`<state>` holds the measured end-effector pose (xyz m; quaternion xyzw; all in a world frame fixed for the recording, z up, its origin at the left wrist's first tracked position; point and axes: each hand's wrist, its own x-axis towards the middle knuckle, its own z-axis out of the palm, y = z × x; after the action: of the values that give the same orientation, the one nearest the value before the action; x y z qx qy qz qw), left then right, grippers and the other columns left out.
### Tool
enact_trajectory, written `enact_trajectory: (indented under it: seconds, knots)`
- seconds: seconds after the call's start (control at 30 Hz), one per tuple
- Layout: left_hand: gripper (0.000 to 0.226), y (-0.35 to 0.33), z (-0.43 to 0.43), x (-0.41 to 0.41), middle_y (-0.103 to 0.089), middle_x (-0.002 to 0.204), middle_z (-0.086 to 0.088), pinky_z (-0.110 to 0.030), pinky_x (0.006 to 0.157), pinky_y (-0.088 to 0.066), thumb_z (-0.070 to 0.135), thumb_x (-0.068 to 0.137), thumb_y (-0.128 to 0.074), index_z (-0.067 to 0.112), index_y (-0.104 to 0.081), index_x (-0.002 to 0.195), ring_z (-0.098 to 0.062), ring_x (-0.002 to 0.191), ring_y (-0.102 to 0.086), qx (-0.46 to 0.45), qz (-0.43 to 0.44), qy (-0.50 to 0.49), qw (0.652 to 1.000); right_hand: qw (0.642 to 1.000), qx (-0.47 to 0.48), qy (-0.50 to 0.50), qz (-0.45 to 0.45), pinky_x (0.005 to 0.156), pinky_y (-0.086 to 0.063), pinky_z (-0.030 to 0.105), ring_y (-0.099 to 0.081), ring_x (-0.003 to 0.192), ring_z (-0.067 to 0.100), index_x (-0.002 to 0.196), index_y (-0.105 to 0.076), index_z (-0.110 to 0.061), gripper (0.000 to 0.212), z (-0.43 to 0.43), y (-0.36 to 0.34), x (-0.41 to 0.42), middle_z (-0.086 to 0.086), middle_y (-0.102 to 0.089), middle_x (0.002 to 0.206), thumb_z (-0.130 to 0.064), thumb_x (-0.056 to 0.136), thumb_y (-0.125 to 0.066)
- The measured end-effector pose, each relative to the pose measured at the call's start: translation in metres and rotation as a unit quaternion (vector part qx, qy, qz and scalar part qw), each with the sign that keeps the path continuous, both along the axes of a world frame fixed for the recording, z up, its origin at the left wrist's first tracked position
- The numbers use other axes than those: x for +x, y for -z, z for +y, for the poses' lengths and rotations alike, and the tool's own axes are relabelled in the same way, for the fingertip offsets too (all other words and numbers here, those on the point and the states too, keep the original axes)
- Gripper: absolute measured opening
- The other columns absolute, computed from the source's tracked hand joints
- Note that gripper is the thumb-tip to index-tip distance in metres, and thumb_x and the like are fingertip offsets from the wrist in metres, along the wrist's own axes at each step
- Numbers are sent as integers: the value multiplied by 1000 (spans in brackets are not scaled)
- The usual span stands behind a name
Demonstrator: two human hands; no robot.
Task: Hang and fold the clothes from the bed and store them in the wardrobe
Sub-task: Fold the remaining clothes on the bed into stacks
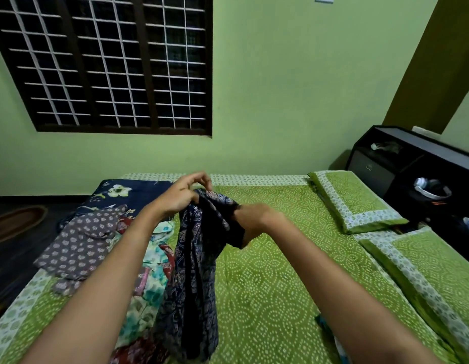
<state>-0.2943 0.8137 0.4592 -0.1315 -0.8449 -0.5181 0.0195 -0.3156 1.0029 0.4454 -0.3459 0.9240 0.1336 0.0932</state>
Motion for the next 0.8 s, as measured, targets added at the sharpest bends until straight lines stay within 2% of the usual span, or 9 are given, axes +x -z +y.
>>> enact_trajectory:
  seconds: [0.1,0.2,0.23,0.3,0.37,0.47,0.5,0.63,0.8]
  knots:
    - [44,3,-8,3,-55,95,-1,-29,73,-40,-23,73,-35,16,-54,80,-13,95,-50,-64,-4,13,998,983,146,104,25,95,-44,42,-49,123,27,134,-46,-18,78,18,-2,-11,6,-49,136,-55,71,-72]
    - [43,4,-14,6,-59,97,-8,-24,68,-41,-24,75,-33,10,-58,83,-14,90,-53,-52,-15,2,999,976,150,141,74,100,-39,48,-39,130,30,132,-46,-15,74,37,-10,-21,12,-41,140,-51,73,-72]
    - [42,3,-14,7,-59,99,-10,-23,68,-41,-24,75,-33,7,-58,85,-13,90,-53,-46,-15,-4,999,982,109,127,85,98,-42,45,-43,125,29,127,-51,-14,64,41,-12,-22,12,-45,135,-44,75,-73]
    - [41,0,-12,7,-60,101,-11,-24,71,-41,-24,76,-33,4,-59,90,-12,91,-54,-44,-12,-6,999,993,-88,69,38,84,-47,33,-52,106,21,107,-59,-13,40,39,-8,-23,4,-52,115,-34,77,-74]
    - [41,-2,-8,5,-61,101,-11,-27,72,-42,-24,76,-34,5,-60,90,-13,92,-54,-47,-6,-2,999,959,-283,4,-28,73,-39,24,-49,88,13,89,-58,-16,24,25,-1,-8,-7,-47,93,-31,78,-74]
    - [43,-4,-5,3,-61,99,-11,-28,70,-42,-23,74,-36,11,-60,83,-14,89,-53,-60,5,-1,998,891,-450,-47,-29,73,-38,24,-48,89,13,83,-58,-18,20,3,12,6,-4,-48,94,-34,82,-70]
    - [44,-4,-4,4,-61,98,-10,-26,68,-42,-23,73,-36,12,-60,82,-12,87,-53,-59,9,0,998,883,-464,-60,-17,78,-42,27,-48,94,16,86,-60,-17,21,-1,16,7,0,-48,99,-35,81,-70]
    - [41,-6,-6,10,-61,96,-6,-23,69,-41,-24,73,-35,7,-60,85,-6,86,-52,-41,6,-13,999,915,-398,-59,-19,94,-41,33,-44,109,20,109,-58,-19,41,2,25,-1,3,-41,116,-32,74,-76]
    - [46,-5,-16,13,-62,91,-1,-30,74,-42,-25,71,-36,13,-61,78,-10,94,-53,-14,11,-23,1000,874,-481,3,-72,75,-52,36,-56,86,18,103,-46,-23,46,8,30,3,-7,-53,92,-11,72,-78]
